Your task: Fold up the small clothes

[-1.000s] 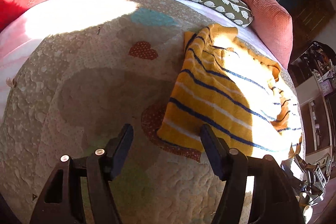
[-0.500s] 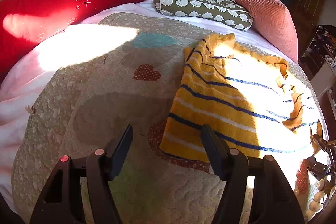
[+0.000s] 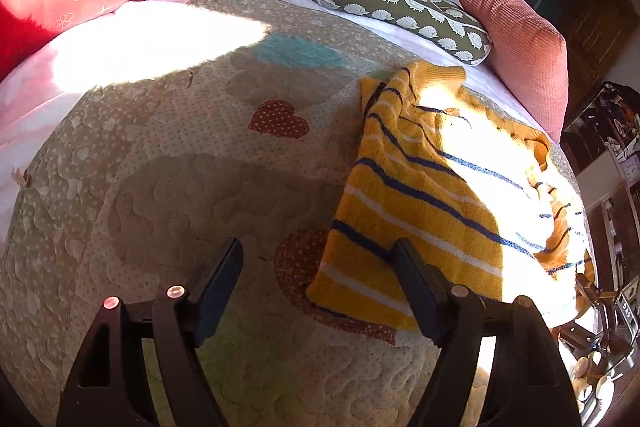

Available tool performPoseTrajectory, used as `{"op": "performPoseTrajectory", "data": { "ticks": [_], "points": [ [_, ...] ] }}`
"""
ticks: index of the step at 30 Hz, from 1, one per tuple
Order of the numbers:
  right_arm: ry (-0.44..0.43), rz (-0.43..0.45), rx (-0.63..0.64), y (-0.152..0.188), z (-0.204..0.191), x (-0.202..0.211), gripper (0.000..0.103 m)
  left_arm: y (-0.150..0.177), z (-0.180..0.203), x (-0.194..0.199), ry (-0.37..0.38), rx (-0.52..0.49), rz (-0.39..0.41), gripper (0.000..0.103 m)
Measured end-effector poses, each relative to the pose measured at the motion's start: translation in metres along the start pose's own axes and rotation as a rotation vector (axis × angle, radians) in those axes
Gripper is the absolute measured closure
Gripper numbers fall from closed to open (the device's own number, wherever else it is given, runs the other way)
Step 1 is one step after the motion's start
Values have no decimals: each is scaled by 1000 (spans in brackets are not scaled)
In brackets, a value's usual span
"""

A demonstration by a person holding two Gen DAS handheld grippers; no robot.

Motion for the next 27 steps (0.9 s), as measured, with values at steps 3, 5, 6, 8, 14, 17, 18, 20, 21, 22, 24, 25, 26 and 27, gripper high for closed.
{"op": "performPoseTrajectory", "data": {
  "ticks": [3,5,6,8,14,17,18,20,21,22,24,25,26,27],
  "points": [
    [-3,3,1,-2,0,-2,42,-3,-7,-7,57,56,-14,25],
    [-6,4,-1,-3,0,-3,42,-7,-10,-13,78,78,-21,25],
    [-8,6,-3,-4,-1,-3,42,-8,-11,-15,83,85,-23,25],
    [-11,10,-8,-5,-1,-4,42,-12,-10,-18,84,90,-21,25],
    [-19,35,-23,-12,-2,-9,42,-27,3,-31,90,67,-21,25],
    [-21,53,-22,-16,-4,-14,42,-31,11,-39,101,74,-43,26],
    [-27,61,-23,-17,-4,-14,43,-32,13,-41,106,74,-57,33],
    [-31,63,-31,-17,-4,-15,68,-34,22,-45,197,70,-102,83],
    [-35,50,-35,-17,-4,-16,78,-35,24,-41,173,67,-103,84],
    [-38,46,-37,-16,-5,-14,82,-37,28,-35,155,47,-93,88],
    [-60,46,-23,-13,-10,-7,83,-38,34,-22,122,10,-72,99],
    [-72,47,-16,-12,-14,-2,84,-38,34,-13,126,9,-62,99],
    [-86,45,-10,-10,-17,3,84,-38,33,-4,134,10,-50,99],
    [-98,43,-3,-7,-22,8,84,-37,33,6,137,4,-37,99]
  ]
}}
Point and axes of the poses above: each gripper's, at about its wrist camera, not at the fingertips, and x roughly against the way its jaws point, z to its right, y to its underside, the point moved 3 cm from there along -x, roughly the way its jaws point, and after that the axes turned 10 degrees about -x, right-handed, at the moved point
